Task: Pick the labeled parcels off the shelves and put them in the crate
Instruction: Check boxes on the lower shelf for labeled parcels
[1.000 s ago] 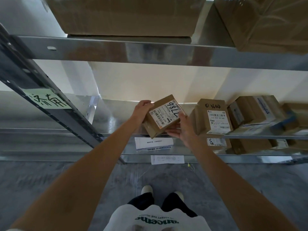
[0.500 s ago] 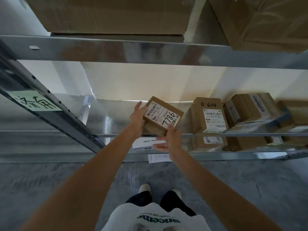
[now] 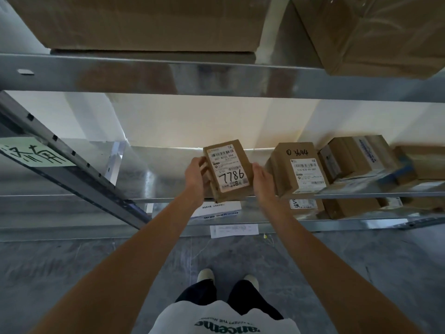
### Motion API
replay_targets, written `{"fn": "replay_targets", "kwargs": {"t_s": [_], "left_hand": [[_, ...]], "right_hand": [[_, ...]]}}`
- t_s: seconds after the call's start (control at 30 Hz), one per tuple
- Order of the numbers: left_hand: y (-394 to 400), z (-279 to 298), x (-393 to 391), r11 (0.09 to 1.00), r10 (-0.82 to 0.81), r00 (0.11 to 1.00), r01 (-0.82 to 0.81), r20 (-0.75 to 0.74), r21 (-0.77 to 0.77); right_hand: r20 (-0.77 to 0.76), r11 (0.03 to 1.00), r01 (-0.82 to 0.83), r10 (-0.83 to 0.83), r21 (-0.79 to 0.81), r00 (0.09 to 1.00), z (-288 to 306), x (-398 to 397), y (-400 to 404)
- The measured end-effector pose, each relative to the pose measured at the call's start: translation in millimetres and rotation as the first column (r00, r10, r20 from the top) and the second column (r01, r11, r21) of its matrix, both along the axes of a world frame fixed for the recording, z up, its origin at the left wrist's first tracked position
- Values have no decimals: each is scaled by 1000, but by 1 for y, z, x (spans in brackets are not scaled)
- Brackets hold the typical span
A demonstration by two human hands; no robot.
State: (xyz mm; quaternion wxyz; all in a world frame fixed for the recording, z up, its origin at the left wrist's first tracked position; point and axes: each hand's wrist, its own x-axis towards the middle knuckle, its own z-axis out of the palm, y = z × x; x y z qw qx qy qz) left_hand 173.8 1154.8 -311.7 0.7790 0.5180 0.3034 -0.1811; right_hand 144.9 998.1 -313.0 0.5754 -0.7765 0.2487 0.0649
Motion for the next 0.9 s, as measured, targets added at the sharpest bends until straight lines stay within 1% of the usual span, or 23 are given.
{"fn": "replay_targets", "kwargs": {"t_s": [0.13,0.2,0.23,0.27,0.3,0.33,0.37,0.4,0.43,0.47,0.5,0.53,0.57,0.63,0.67,0.7,0.77,0.87,0.9], "left_hand": [[-4,13,8,999,-39,999,39,8,-16],[-7,25,9,999,-42,999,42,3,30],[-10,31,10,994,-39,999,37,15,98],[-12,34,12,975,-42,998,31,48,218],[-13,35,16,920,-61,991,10,116,392],[-16,38,18,848,-80,974,-44,210,528],[-21,42,19,809,-86,946,-117,312,576],[-29,47,18,806,-66,918,-183,392,564],[-42,56,17,822,-24,884,-248,467,512],[-57,63,15,845,36,864,-295,503,446],[-75,71,11,882,84,859,-300,505,363],[-95,77,7,915,110,876,-274,469,297],[-115,78,3,942,85,911,-206,404,265],[-150,71,-9,963,-70,975,11,213,270],[-163,66,-16,962,-139,984,108,111,252],[-174,62,-21,965,-168,985,157,38,210],[-193,52,-27,984,-134,989,140,-55,114],[-206,40,-33,988,-100,992,108,-76,106],[-207,34,-35,991,-93,993,99,-69,93]], "right_hand": [[-19,999,10,-10,37,1000,-7,3,12],[-6,999,-11,11,38,1000,-8,4,16],[11,999,-19,18,29,1000,-7,3,16],[53,1000,-13,12,8,999,-1,0,16],[107,1000,16,-13,-25,994,6,-3,11],[176,996,61,-48,-67,983,15,-6,5],[242,987,108,-76,-121,967,23,-8,-6],[290,975,141,-87,-172,953,29,-9,-21],[313,963,163,-91,-212,945,33,-9,-40],[329,956,187,-106,-226,938,36,-8,-60],[339,951,213,-129,-223,932,35,-4,-82],[334,945,236,-152,-225,930,33,-1,-104],[305,939,247,-169,-239,937,30,1,-124],[234,938,233,-174,-256,956,25,2,-153],[201,948,208,-162,-239,966,24,1,-163],[165,962,178,-145,-208,976,21,1,-171],[92,985,101,-88,-137,992,14,1,-182],[8,1000,-26,26,-5,1000,6,1,-189],[1,998,-52,52,26,999,4,0,-190]]}}
